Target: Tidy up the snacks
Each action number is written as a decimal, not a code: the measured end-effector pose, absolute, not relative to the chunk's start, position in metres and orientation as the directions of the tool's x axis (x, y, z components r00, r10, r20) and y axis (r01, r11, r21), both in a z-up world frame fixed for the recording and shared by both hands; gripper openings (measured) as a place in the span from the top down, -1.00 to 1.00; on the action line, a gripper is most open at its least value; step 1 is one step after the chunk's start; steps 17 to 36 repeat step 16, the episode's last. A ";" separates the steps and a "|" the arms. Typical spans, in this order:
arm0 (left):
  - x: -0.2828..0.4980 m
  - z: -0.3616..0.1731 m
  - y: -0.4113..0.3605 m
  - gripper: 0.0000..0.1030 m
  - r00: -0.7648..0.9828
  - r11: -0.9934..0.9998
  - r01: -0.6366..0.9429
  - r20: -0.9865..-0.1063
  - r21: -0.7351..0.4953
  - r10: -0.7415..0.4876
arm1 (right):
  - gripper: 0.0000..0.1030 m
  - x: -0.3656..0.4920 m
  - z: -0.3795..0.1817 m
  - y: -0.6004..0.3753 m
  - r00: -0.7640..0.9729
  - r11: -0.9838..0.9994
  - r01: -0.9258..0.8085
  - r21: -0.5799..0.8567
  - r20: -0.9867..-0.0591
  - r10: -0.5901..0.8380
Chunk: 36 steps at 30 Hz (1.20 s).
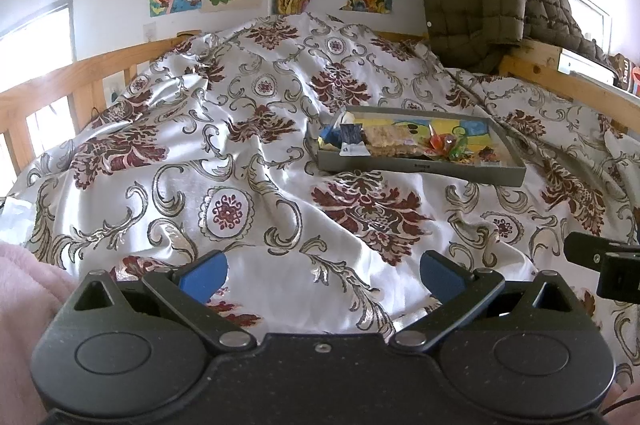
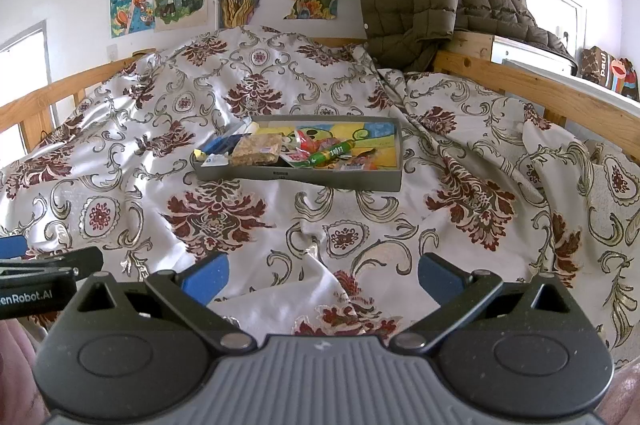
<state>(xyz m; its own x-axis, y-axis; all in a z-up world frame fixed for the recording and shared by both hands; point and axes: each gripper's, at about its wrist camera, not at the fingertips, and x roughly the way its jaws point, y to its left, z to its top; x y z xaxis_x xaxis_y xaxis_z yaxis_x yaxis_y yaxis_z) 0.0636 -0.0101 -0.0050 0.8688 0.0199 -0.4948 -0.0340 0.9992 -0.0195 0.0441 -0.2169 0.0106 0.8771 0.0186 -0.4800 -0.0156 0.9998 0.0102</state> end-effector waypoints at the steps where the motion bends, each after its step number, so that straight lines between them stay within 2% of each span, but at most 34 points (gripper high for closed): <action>1: 0.064 -0.005 -0.010 -0.99 0.868 0.999 -0.032 -0.496 -0.021 0.017 | -1.00 0.044 0.011 -0.217 0.877 1.000 -0.016 0.010 -0.480 0.019; 36: 0.062 -0.004 -0.010 -0.99 0.869 0.999 -0.032 -0.494 -0.023 0.016 | -1.00 0.044 0.011 -0.217 0.876 1.000 -0.016 0.010 -0.482 0.019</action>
